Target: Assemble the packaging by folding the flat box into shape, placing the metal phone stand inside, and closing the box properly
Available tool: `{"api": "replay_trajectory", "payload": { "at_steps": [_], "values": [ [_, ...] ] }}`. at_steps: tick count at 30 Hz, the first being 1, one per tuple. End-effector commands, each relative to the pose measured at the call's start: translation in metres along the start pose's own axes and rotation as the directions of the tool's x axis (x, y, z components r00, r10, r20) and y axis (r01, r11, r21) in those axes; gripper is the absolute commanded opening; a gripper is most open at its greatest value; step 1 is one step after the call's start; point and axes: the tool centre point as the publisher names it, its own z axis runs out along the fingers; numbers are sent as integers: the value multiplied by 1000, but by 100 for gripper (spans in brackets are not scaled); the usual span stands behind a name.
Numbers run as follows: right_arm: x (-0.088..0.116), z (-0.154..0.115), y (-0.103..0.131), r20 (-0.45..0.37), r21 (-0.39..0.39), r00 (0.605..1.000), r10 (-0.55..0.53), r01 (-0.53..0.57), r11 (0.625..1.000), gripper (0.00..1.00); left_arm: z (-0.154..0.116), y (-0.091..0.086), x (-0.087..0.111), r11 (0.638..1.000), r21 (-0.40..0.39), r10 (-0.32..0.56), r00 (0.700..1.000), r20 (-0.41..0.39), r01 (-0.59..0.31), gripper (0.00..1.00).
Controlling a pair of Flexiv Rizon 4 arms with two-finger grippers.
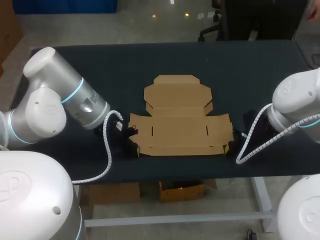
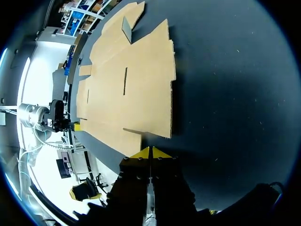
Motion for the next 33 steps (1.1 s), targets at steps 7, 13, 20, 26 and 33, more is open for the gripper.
{"api": "replay_trajectory", "payload": {
  "at_steps": [7, 13, 20, 26, 33],
  "values": [
    [2, -2, 2, -16, -7, 1000, -6, 6, 1000, 0, 1, 1, 2, 1000, 8, -2, 1000, -4, 2, 0],
    [5, -4, 4, -8, -12, 1000, -14, 14, 1000, 0, -1, 1, 3, 1000, 23, 2, 1000, -3, -2, 0],
    [7, -3, 6, -16, -13, 1000, -15, 15, 1000, 0, 0, 0, 6, 1000, 23, 13, 1000, 5, -13, 0],
    [7, -4, 5, -18, -17, 1000, -13, 13, 1000, 0, -1, -1, 9, 1000, 22, 21, 1000, 10, -21, 0],
    [8, -5, 3, -11, -17, 1000, -7, 6, 1000, 0, 0, -1, 9, 999, 21, 24, 1000, 12, -25, 0]
  ]
}}
